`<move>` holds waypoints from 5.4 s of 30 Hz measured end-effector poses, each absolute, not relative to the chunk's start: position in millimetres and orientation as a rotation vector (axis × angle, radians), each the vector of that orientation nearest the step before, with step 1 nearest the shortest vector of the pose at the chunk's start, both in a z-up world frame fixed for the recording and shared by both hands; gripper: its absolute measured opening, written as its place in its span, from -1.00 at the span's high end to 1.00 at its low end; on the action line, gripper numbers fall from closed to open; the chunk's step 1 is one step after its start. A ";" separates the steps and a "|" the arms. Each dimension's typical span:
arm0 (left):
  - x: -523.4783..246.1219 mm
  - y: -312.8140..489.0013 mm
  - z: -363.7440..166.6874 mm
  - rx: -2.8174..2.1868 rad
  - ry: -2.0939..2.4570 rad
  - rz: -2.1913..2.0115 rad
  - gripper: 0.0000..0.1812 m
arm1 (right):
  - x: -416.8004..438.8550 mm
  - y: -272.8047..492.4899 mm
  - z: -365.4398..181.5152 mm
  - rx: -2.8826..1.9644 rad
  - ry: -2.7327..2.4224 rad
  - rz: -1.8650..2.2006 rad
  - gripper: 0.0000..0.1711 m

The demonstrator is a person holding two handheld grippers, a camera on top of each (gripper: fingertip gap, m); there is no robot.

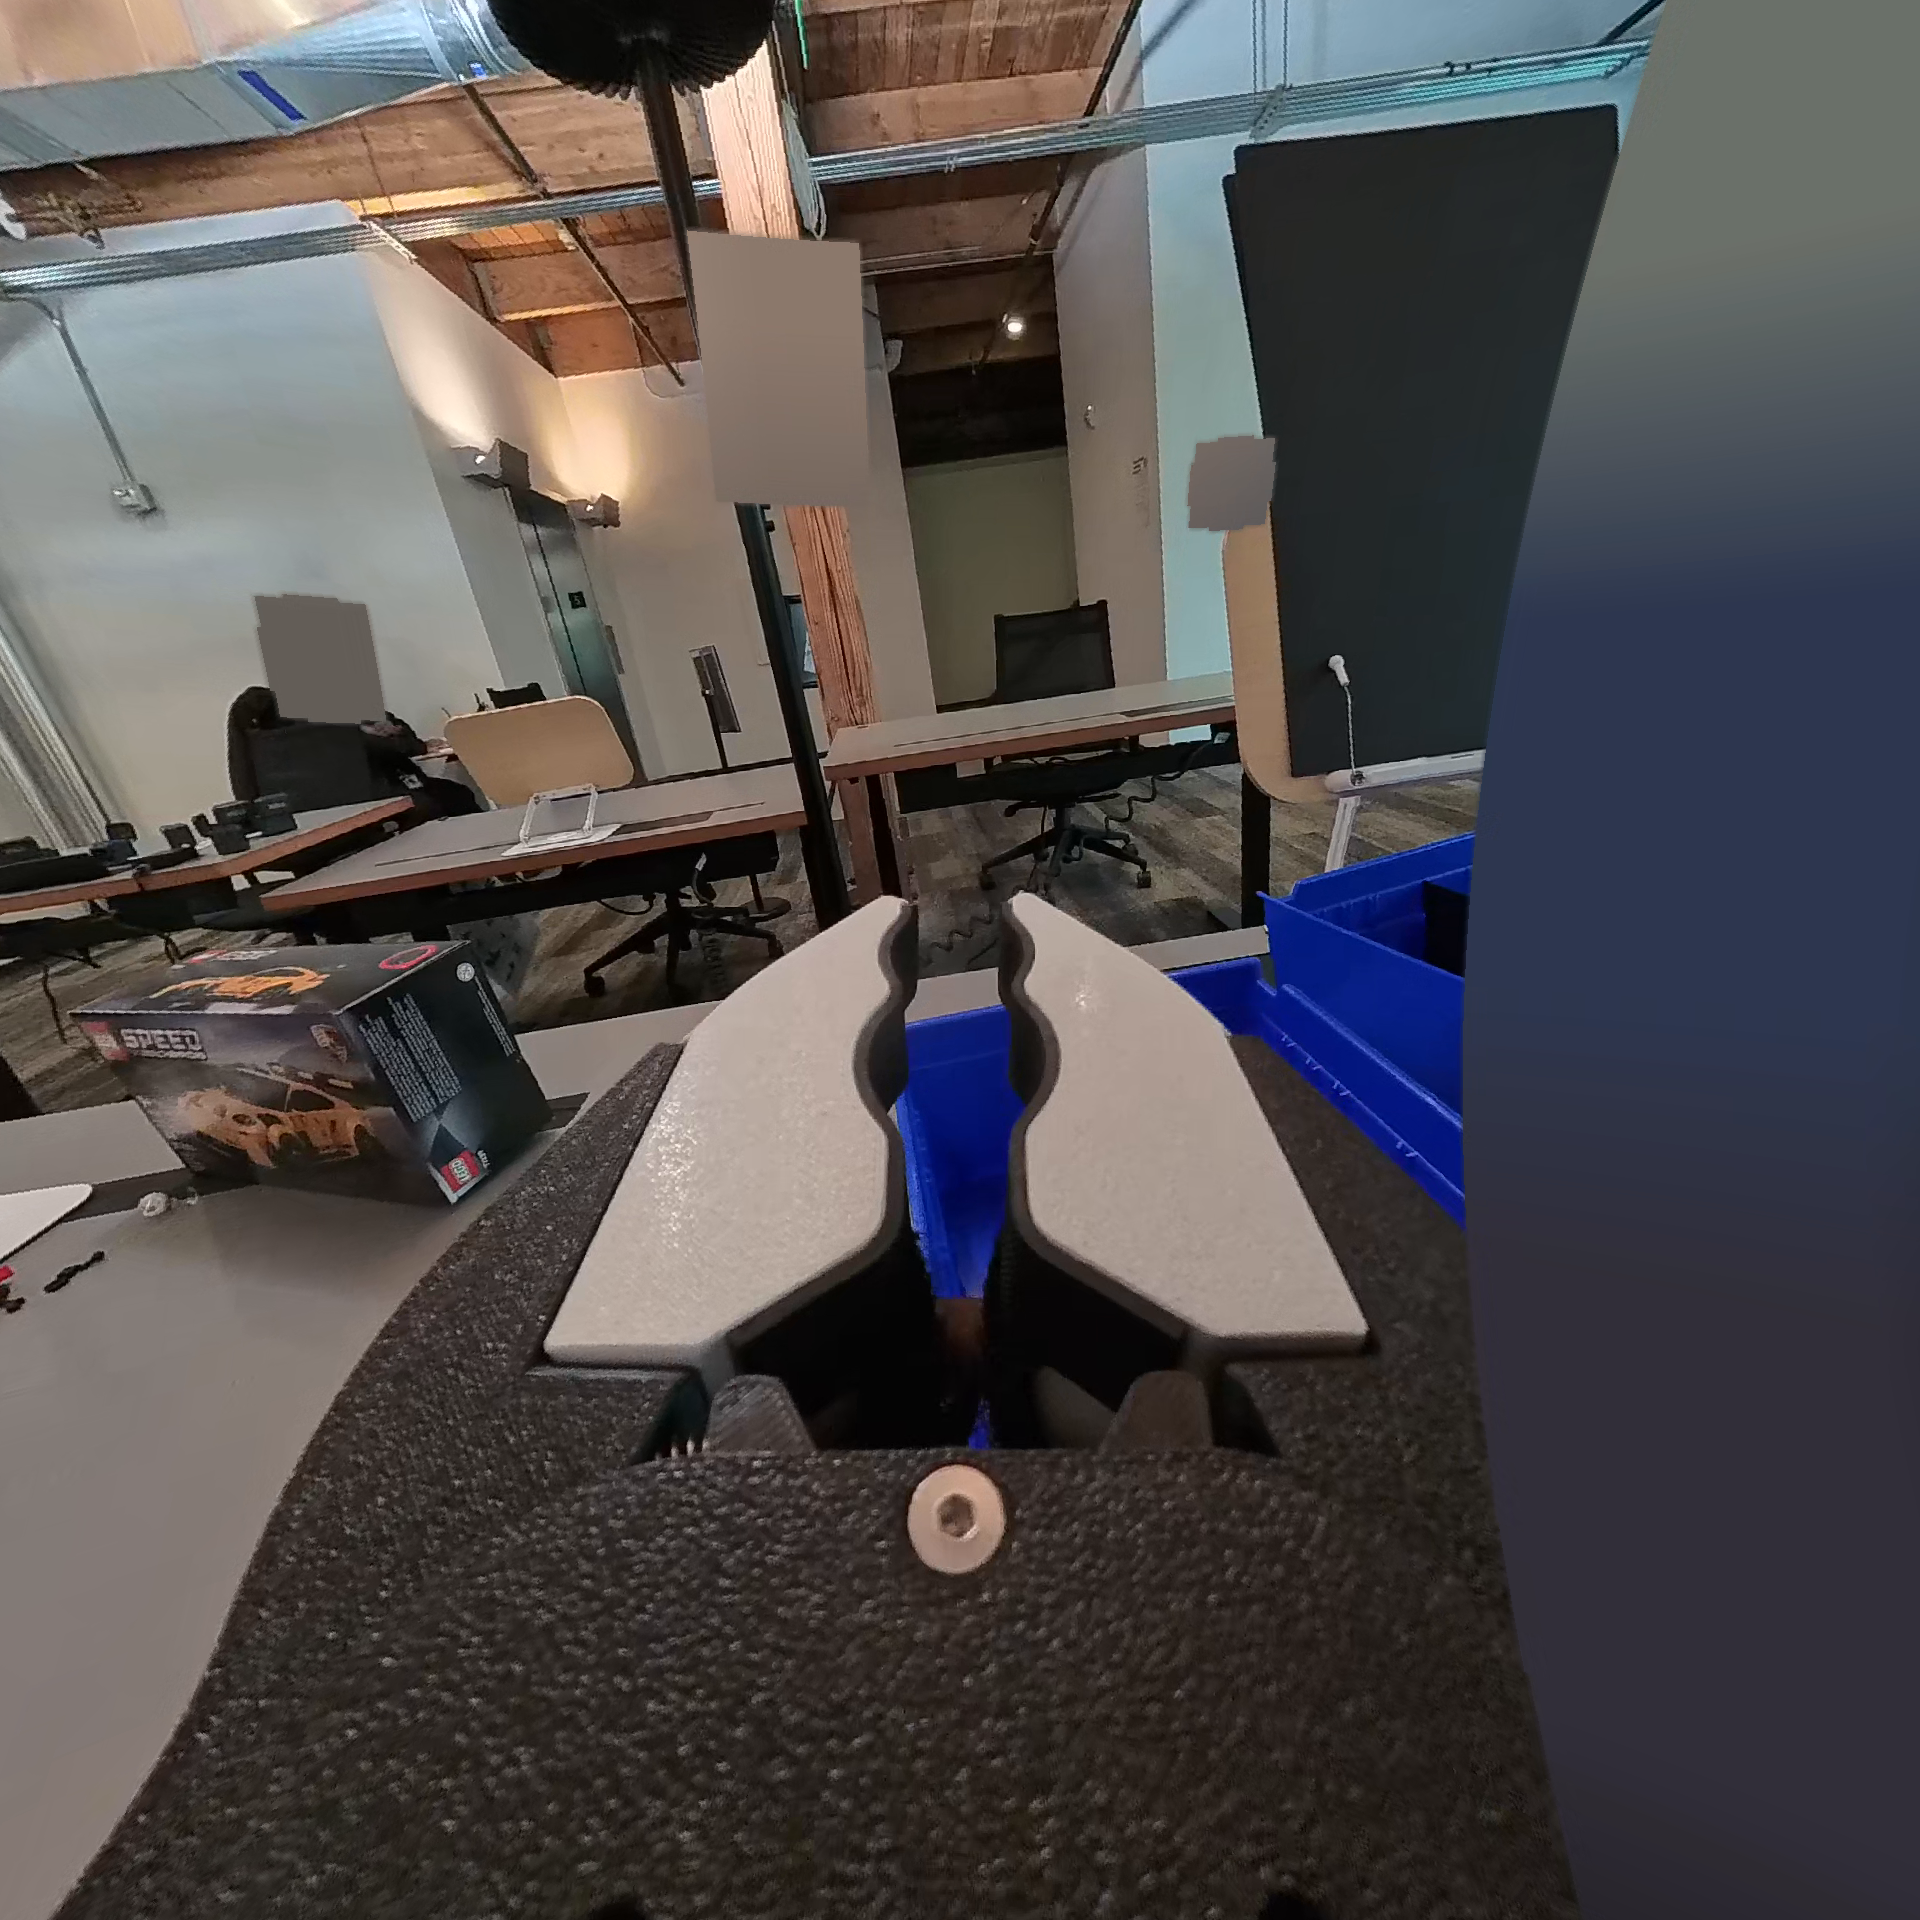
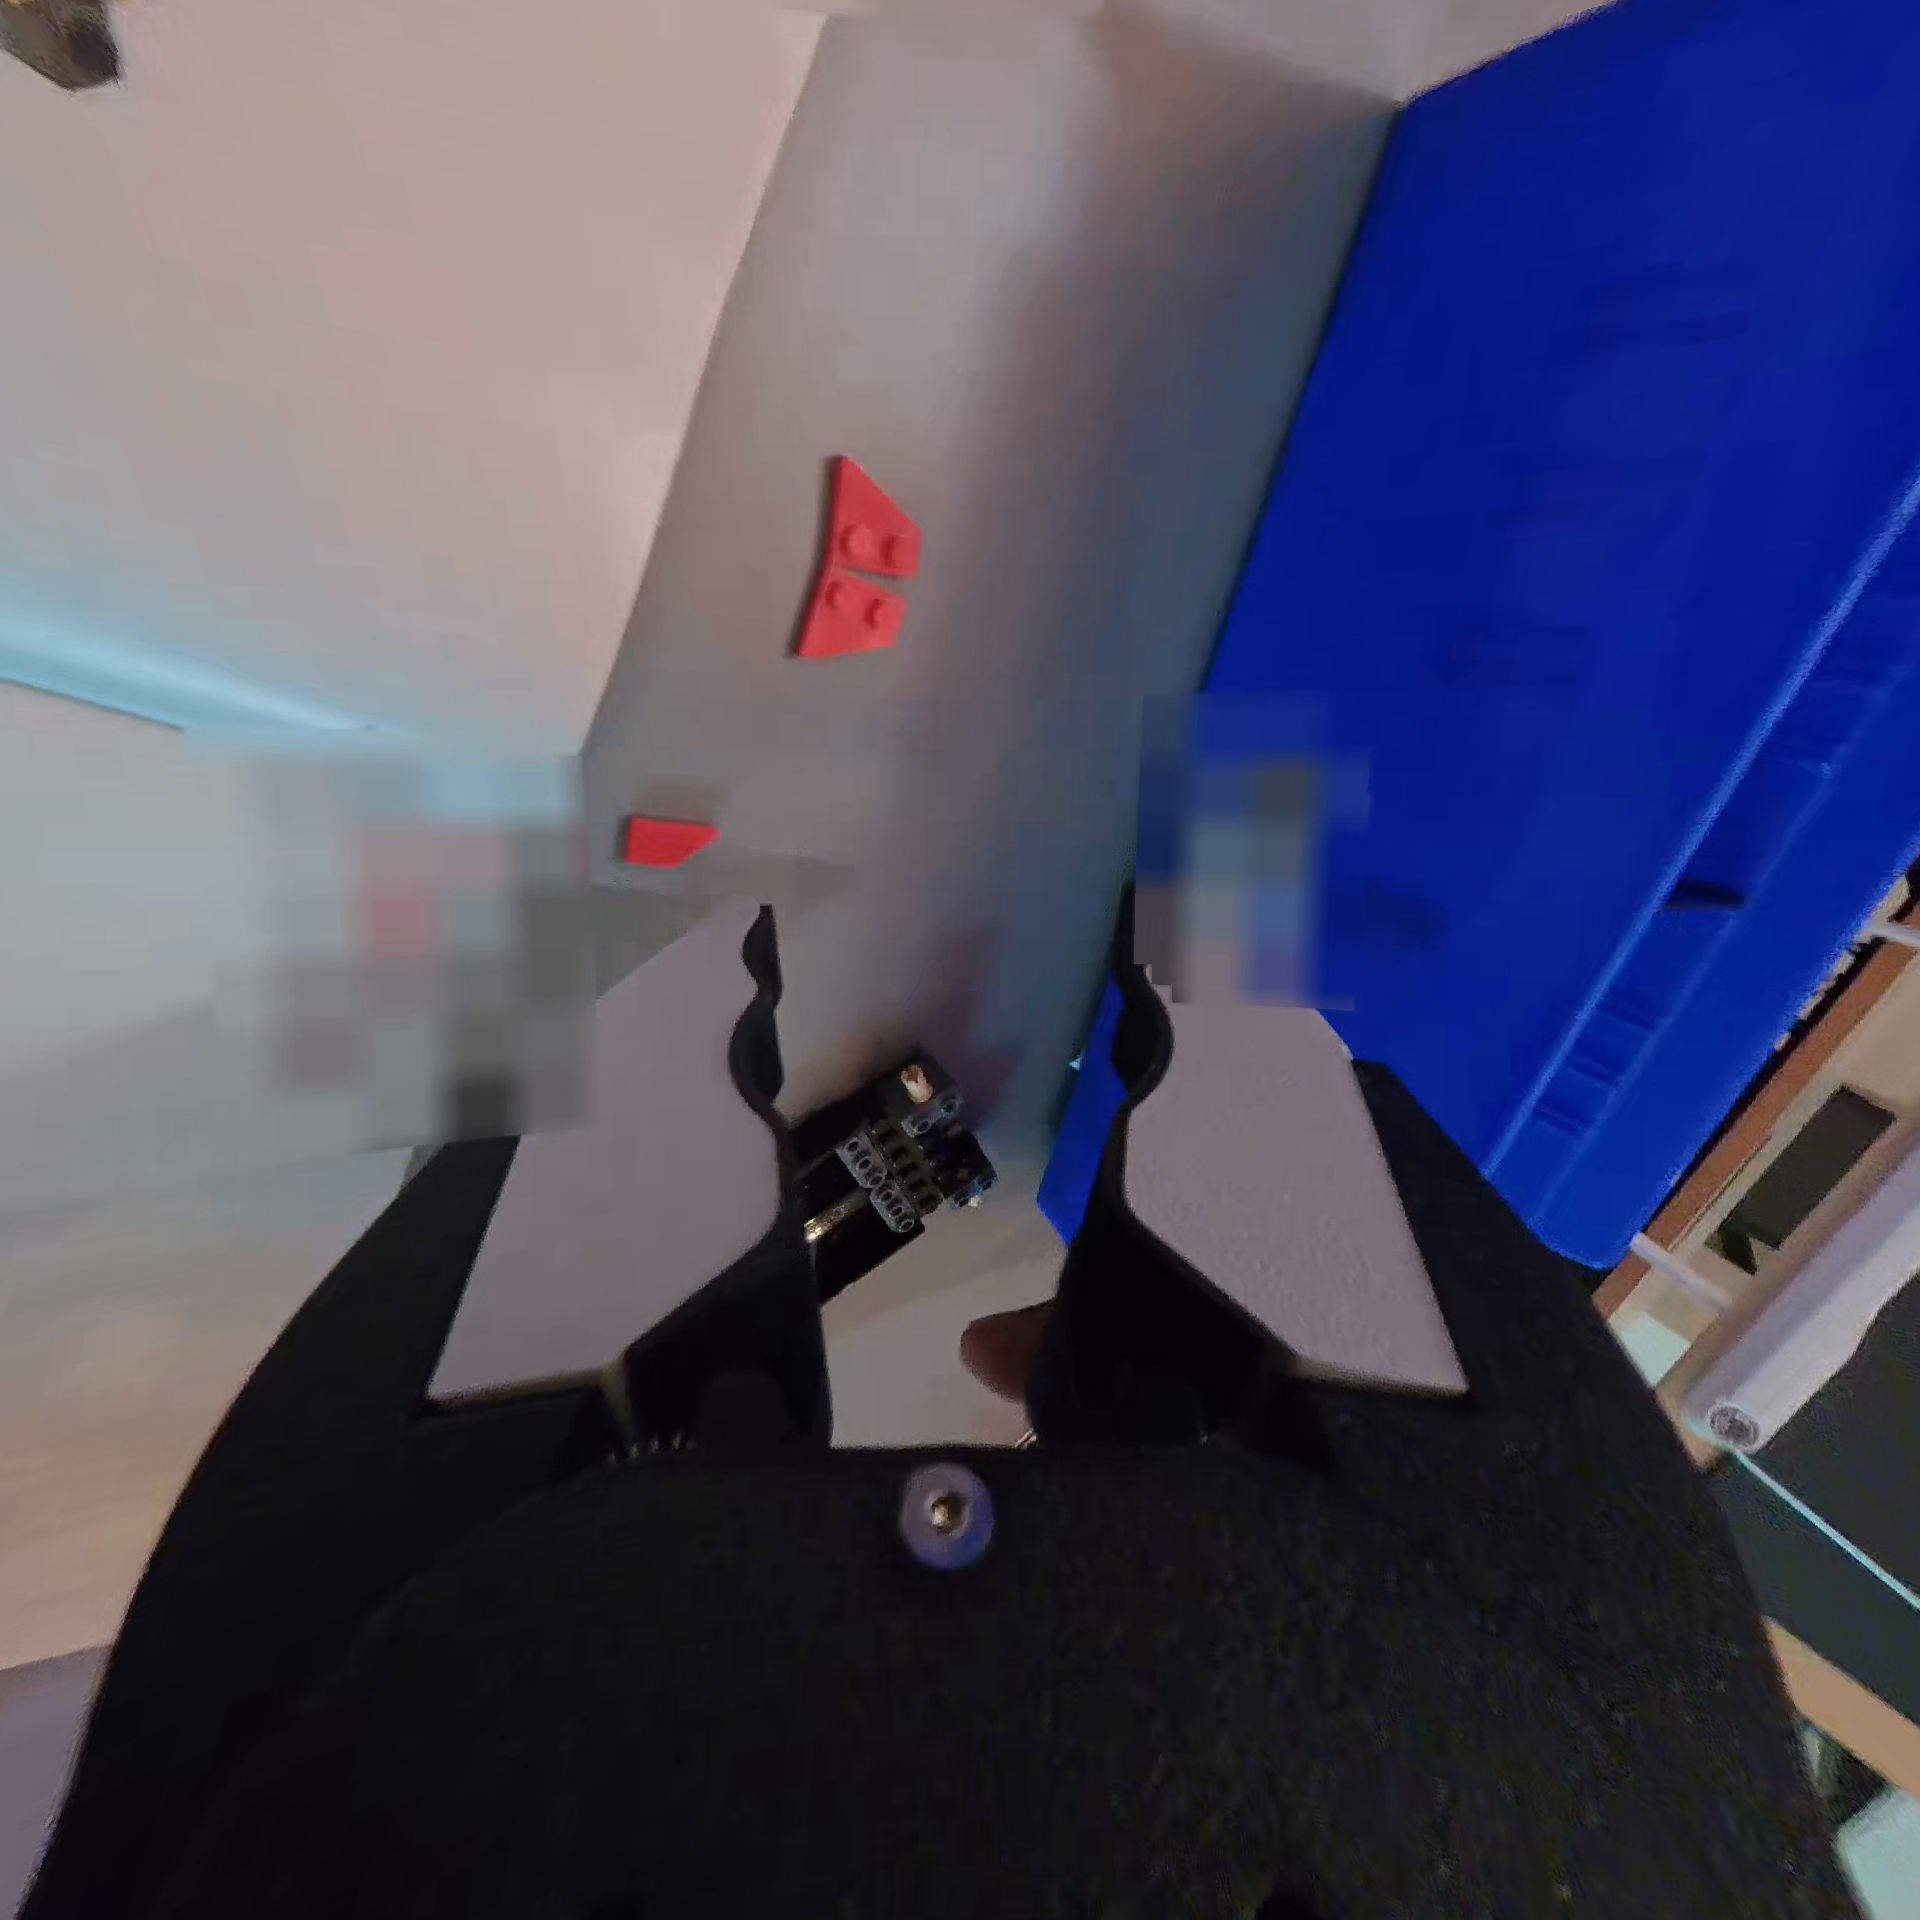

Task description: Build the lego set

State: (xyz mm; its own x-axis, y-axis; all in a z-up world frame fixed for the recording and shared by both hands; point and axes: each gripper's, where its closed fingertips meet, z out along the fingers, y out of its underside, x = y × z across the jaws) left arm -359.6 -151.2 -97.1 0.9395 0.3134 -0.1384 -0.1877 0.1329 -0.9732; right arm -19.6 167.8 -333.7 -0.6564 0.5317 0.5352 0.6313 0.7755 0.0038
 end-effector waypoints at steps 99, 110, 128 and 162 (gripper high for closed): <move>-346.7 -142.8 -97.3 -1.414 -0.034 0.383 0.83 | 43.1 147.3 -358.8 -2.384 -2.068 0.074 0.90; -348.1 -143.2 -98.3 -1.418 -0.036 0.386 0.83 | 30.2 153.9 -362.9 -2.180 -2.136 0.141 0.80; -345.5 -141.3 -97.6 -1.421 -0.025 0.388 0.83 | 45.0 159.4 -359.8 -2.080 -1.900 0.188 0.97; -348.9 -136.4 -103.6 -1.459 -0.020 0.420 0.82 | 32.5 143.5 -361.3 -2.217 -1.815 0.430 0.97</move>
